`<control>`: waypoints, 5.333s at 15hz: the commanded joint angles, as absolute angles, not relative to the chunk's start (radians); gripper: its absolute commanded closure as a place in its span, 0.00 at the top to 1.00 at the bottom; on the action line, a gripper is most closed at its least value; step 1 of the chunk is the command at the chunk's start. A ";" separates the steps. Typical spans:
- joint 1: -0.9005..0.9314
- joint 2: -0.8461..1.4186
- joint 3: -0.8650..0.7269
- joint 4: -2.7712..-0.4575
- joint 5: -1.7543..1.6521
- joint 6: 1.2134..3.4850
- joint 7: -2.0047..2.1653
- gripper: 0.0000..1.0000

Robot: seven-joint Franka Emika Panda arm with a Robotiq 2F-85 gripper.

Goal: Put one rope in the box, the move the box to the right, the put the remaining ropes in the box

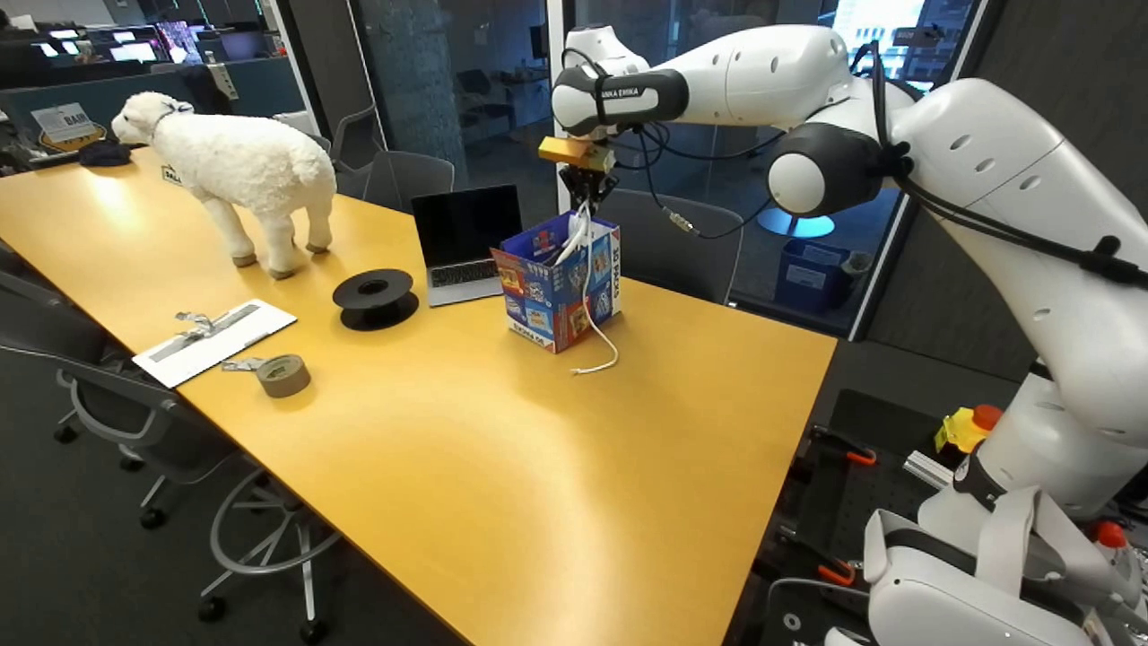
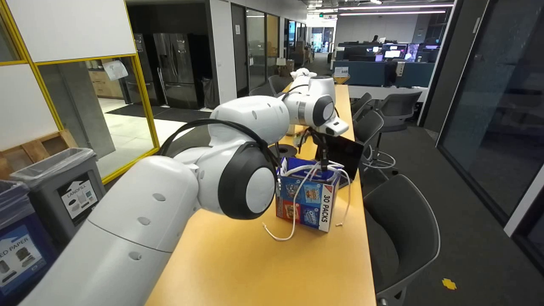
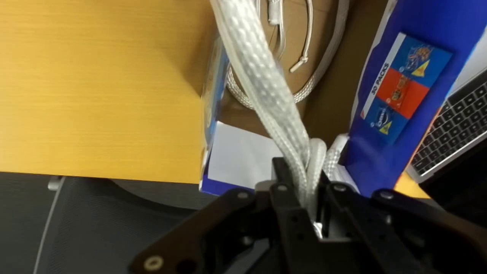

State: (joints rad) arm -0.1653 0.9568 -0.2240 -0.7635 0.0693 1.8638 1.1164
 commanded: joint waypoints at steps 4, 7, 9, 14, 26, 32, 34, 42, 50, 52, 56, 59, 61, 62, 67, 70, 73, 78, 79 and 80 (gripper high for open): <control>-0.154 1.055 -0.253 -0.623 0.039 1.843 1.235 0.07; -0.150 1.050 -0.234 -0.600 0.054 1.845 1.235 0.07; -0.144 1.043 -0.221 -0.592 0.061 1.840 1.223 0.07; -0.164 1.069 -0.136 -0.581 0.138 1.794 1.175 0.07; -0.160 1.156 -0.138 -0.542 0.100 1.784 1.186 0.46; -0.148 1.132 -0.184 -0.528 0.017 1.802 1.175 0.92; -0.143 1.116 -0.196 -0.520 -0.006 1.803 1.163 1.00; -0.138 1.074 -0.214 -0.489 -0.076 1.828 1.108 1.00; -0.125 1.160 -0.263 -0.490 -0.126 1.957 1.169 1.00; -0.113 1.181 -0.293 -0.489 -0.166 1.995 1.198 1.00; -0.103 1.202 -0.335 -0.493 -0.220 2.017 1.251 1.00; -0.109 1.209 -0.354 -0.493 -0.237 2.017 1.282 1.00; -0.115 1.214 -0.361 -0.493 -0.238 2.019 1.291 1.00; -0.116 1.216 -0.359 -0.496 -0.232 2.017 1.293 1.00; -0.123 1.230 -0.365 -0.491 -0.234 2.027 1.310 1.00; -0.125 1.238 -0.372 -0.491 -0.236 2.037 1.324 1.00; -0.125 1.245 -0.372 -0.495 -0.232 2.039 1.323 1.00; -0.126 1.254 -0.365 -0.492 -0.225 2.054 1.330 1.00; -0.127 1.256 -0.366 -0.491 -0.226 2.058 1.332 1.00; -0.127 1.256 -0.365 -0.492 -0.225 2.062 1.334 0.75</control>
State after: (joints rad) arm -0.1235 1.2379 -0.3552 -0.5149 -0.2191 2.0293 1.3110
